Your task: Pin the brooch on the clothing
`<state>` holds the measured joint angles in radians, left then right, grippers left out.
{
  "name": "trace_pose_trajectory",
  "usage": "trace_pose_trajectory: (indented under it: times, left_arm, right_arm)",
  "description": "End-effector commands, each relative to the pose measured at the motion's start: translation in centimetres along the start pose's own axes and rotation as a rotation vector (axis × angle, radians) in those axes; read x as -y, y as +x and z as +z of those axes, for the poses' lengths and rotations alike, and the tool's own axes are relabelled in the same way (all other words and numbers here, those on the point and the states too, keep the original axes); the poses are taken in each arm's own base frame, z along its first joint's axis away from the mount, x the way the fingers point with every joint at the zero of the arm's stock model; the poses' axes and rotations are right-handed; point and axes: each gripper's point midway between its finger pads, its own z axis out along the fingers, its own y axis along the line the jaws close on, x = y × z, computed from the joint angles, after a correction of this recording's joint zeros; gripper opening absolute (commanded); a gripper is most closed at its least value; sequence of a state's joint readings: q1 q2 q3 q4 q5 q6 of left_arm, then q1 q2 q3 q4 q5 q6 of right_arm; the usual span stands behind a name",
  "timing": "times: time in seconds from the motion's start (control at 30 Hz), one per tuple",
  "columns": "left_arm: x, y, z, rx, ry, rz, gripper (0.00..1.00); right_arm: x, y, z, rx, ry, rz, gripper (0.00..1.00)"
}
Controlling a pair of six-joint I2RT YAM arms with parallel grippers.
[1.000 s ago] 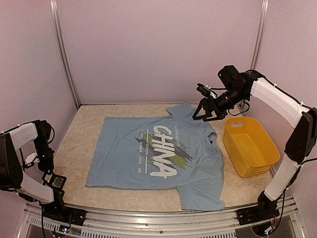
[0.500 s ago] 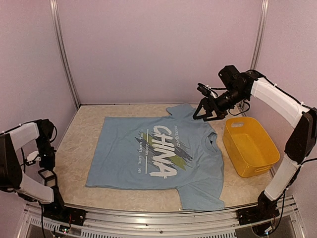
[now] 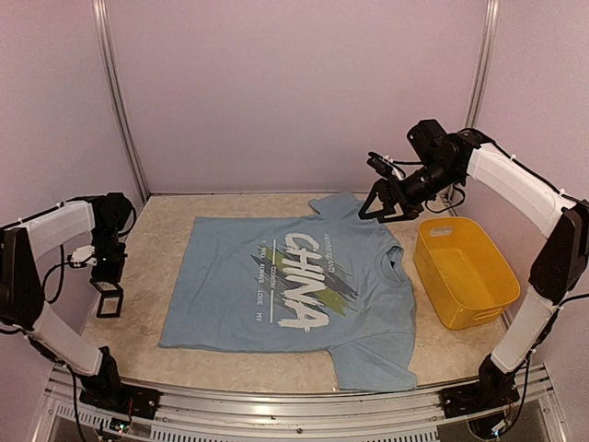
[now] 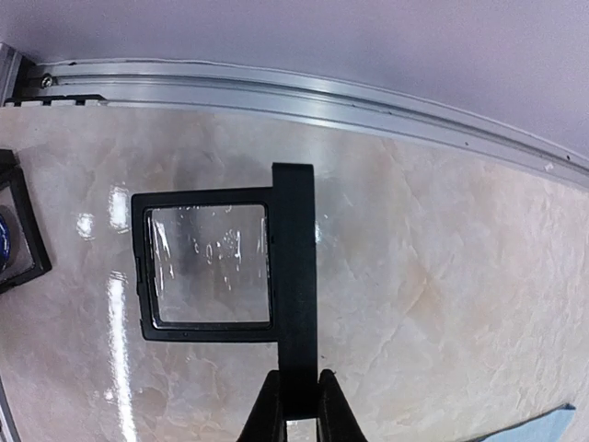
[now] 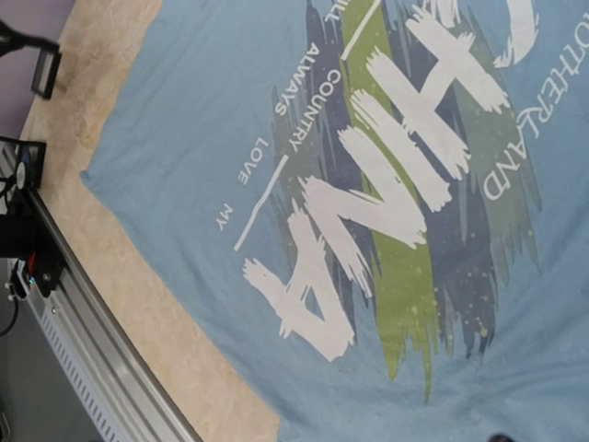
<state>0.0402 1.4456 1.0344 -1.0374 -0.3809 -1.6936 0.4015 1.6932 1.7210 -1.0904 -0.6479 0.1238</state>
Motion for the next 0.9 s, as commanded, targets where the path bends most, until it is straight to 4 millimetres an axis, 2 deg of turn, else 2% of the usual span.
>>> trace_pose_trajectory:
  times: [0.0, 0.07, 0.2, 0.33, 0.43, 0.57, 0.63, 0.7, 0.8, 0.87]
  left_arm:
    - [2.6, 2.8, -1.4, 0.029, 0.061, 0.125, 0.07]
    - [4.2, 4.7, -2.6, 0.031, 0.11, 0.187, 0.07]
    - [7.2, 9.8, -4.5, 0.039, 0.187, 0.381, 0.07]
    - [8.2, 14.7, -4.6, 0.053, 0.209, 0.529, 0.07]
    - [8.2, 16.7, -3.9, 0.028, 0.209, 0.554, 0.07]
    - [8.5, 17.1, -3.2, 0.044, 0.191, 0.57, 0.08]
    - [9.0, 17.1, -3.4, 0.054, 0.199, 0.579, 0.19]
    - [9.6, 17.0, -3.8, 0.067, 0.212, 0.588, 0.4]
    - [10.5, 16.0, -5.4, 0.106, 0.237, 0.58, 0.68]
    - [11.4, 15.0, -6.9, 0.135, 0.271, 0.577, 0.8]
  right_arm:
    - [-0.7, -1.0, -1.4, 0.049, -0.003, -0.026, 0.86]
    - [-0.7, -1.1, -1.4, 0.052, -0.001, -0.026, 0.86]
    - [-0.7, -1.4, -1.5, 0.062, -0.003, -0.032, 0.86]
    - [-0.9, -1.6, -1.6, 0.072, -0.006, -0.036, 0.86]
    - [-1.1, -1.6, -1.8, 0.077, -0.007, -0.041, 0.87]
    - [-1.2, -1.3, -2.1, 0.081, -0.006, -0.049, 0.87]
    - [-1.4, -1.4, -2.2, 0.085, -0.006, -0.055, 0.87]
    - [-1.4, -1.4, -2.2, 0.087, -0.008, -0.06, 0.87]
    - [-1.5, -1.7, -2.2, 0.089, -0.014, -0.065, 0.87]
    - [-1.5, -1.9, -2.2, 0.093, -0.014, -0.067, 0.88]
